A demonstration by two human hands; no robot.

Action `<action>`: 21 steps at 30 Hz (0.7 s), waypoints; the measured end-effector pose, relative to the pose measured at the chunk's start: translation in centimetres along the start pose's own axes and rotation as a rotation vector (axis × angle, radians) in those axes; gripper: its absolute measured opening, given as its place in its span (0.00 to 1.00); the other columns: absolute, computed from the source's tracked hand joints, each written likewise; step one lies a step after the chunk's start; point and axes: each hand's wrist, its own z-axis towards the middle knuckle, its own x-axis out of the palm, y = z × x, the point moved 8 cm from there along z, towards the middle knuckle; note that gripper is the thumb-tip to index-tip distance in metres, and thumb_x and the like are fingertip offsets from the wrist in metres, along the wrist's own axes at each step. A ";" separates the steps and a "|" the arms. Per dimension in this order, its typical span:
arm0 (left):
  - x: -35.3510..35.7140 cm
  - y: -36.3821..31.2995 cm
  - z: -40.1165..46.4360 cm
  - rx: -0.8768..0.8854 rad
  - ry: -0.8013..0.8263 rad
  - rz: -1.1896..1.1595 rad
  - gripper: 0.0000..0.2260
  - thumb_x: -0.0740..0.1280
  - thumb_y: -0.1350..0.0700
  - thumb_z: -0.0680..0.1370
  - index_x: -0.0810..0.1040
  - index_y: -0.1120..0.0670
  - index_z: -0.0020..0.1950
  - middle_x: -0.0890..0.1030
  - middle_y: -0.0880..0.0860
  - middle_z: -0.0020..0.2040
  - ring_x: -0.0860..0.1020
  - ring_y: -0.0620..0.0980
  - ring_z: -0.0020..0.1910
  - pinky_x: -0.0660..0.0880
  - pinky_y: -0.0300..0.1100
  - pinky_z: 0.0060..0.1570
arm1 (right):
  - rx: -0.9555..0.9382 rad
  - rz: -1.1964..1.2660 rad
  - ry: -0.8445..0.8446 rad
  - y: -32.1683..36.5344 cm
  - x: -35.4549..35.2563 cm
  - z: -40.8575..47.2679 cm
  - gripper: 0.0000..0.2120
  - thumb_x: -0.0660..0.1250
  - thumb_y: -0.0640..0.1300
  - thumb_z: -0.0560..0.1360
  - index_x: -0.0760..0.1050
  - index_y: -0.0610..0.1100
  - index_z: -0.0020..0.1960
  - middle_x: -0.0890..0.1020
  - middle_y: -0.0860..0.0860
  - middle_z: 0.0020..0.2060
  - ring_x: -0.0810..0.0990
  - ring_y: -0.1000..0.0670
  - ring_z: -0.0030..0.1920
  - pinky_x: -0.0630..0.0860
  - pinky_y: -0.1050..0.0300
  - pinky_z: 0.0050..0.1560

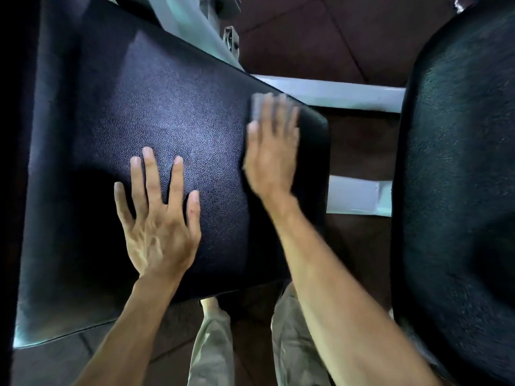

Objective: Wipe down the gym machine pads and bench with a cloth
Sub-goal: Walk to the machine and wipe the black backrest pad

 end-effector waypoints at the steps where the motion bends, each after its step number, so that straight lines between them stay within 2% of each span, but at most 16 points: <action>1: 0.0 0.0 0.0 -0.001 -0.001 -0.001 0.24 0.47 0.43 0.83 0.53 0.45 0.80 0.47 0.54 0.82 0.47 0.53 0.81 0.46 0.57 0.78 | -0.146 -0.010 0.048 2.0 0.5 -3.1 0.28 0.40 0.54 0.83 0.51 0.47 0.80 0.49 0.44 0.80 0.45 0.41 0.80 0.53 0.43 0.78; 3: 0.0 0.0 -0.1 -0.002 0.001 -0.017 0.24 0.46 0.43 0.83 0.53 0.45 0.79 0.47 0.54 0.82 0.47 0.53 0.81 0.46 0.57 0.77 | -0.351 -0.005 0.174 2.9 0.6 -10.9 0.27 0.43 0.53 0.83 0.49 0.48 0.80 0.47 0.46 0.80 0.43 0.43 0.80 0.53 0.44 0.77; 6: -0.1 0.1 -0.1 -0.004 -0.005 -0.021 0.24 0.47 0.43 0.83 0.54 0.45 0.79 0.48 0.54 0.82 0.47 0.53 0.81 0.46 0.56 0.77 | -0.401 -0.025 0.231 -2.5 0.3 -18.5 0.27 0.47 0.54 0.83 0.48 0.49 0.80 0.51 0.47 0.80 0.48 0.43 0.80 0.59 0.41 0.75; 8: 0.0 0.0 -0.1 0.003 -0.004 -0.025 0.24 0.47 0.43 0.83 0.53 0.45 0.80 0.47 0.54 0.82 0.47 0.53 0.81 0.46 0.57 0.78 | -0.289 -0.030 0.212 -7.0 0.1 -17.1 0.27 0.46 0.54 0.83 0.47 0.50 0.80 0.51 0.46 0.80 0.48 0.42 0.80 0.60 0.39 0.74; 10: -0.1 -0.1 0.0 0.007 -0.010 -0.017 0.24 0.47 0.43 0.83 0.53 0.45 0.80 0.48 0.55 0.82 0.47 0.53 0.81 0.46 0.57 0.78 | -0.108 -0.005 0.138 -9.3 -0.4 -12.0 0.26 0.46 0.52 0.84 0.49 0.46 0.80 0.51 0.43 0.80 0.47 0.40 0.80 0.56 0.39 0.76; 13: -0.1 0.0 -0.1 0.010 -0.028 -0.003 0.24 0.47 0.43 0.84 0.54 0.46 0.80 0.49 0.56 0.81 0.48 0.54 0.81 0.47 0.57 0.78 | 0.223 0.081 0.005 -8.3 -0.7 -2.4 0.27 0.48 0.52 0.83 0.53 0.45 0.80 0.52 0.42 0.80 0.48 0.38 0.79 0.54 0.39 0.77; 14: -0.1 0.0 -0.1 0.012 -0.036 0.003 0.24 0.47 0.43 0.84 0.54 0.46 0.80 0.49 0.56 0.81 0.48 0.54 0.81 0.46 0.57 0.78 | 0.249 0.095 -0.002 -6.5 -0.5 -0.4 0.27 0.48 0.53 0.83 0.53 0.45 0.80 0.52 0.43 0.80 0.48 0.38 0.80 0.53 0.39 0.77; 15: -0.1 -0.1 -0.1 0.016 -0.040 0.008 0.24 0.47 0.43 0.84 0.54 0.46 0.80 0.49 0.56 0.81 0.48 0.54 0.81 0.46 0.56 0.78 | 0.196 0.094 0.003 -4.1 -0.1 0.2 0.27 0.47 0.53 0.83 0.52 0.46 0.80 0.51 0.43 0.80 0.47 0.39 0.80 0.52 0.40 0.77; 18: 0.0 0.1 -0.1 0.019 -0.036 0.002 0.24 0.46 0.43 0.84 0.53 0.46 0.80 0.49 0.55 0.82 0.48 0.53 0.81 0.47 0.56 0.78 | -0.179 0.040 0.075 2.8 0.6 -5.4 0.27 0.41 0.53 0.83 0.49 0.46 0.80 0.48 0.44 0.80 0.43 0.41 0.80 0.51 0.41 0.78; 19: 0.0 0.2 -0.2 0.015 -0.032 0.003 0.24 0.46 0.43 0.84 0.53 0.46 0.80 0.48 0.55 0.82 0.48 0.53 0.81 0.47 0.56 0.78 | -0.248 0.051 0.124 3.4 0.8 -8.3 0.27 0.41 0.53 0.83 0.49 0.46 0.80 0.47 0.45 0.80 0.42 0.42 0.80 0.51 0.42 0.78; 21: 0.0 0.4 -0.2 0.009 -0.024 -0.001 0.24 0.46 0.44 0.84 0.53 0.46 0.80 0.48 0.55 0.82 0.47 0.53 0.81 0.46 0.56 0.78 | -0.255 0.163 0.210 3.0 0.9 -12.2 0.27 0.45 0.53 0.83 0.49 0.48 0.80 0.47 0.47 0.81 0.41 0.46 0.80 0.51 0.43 0.78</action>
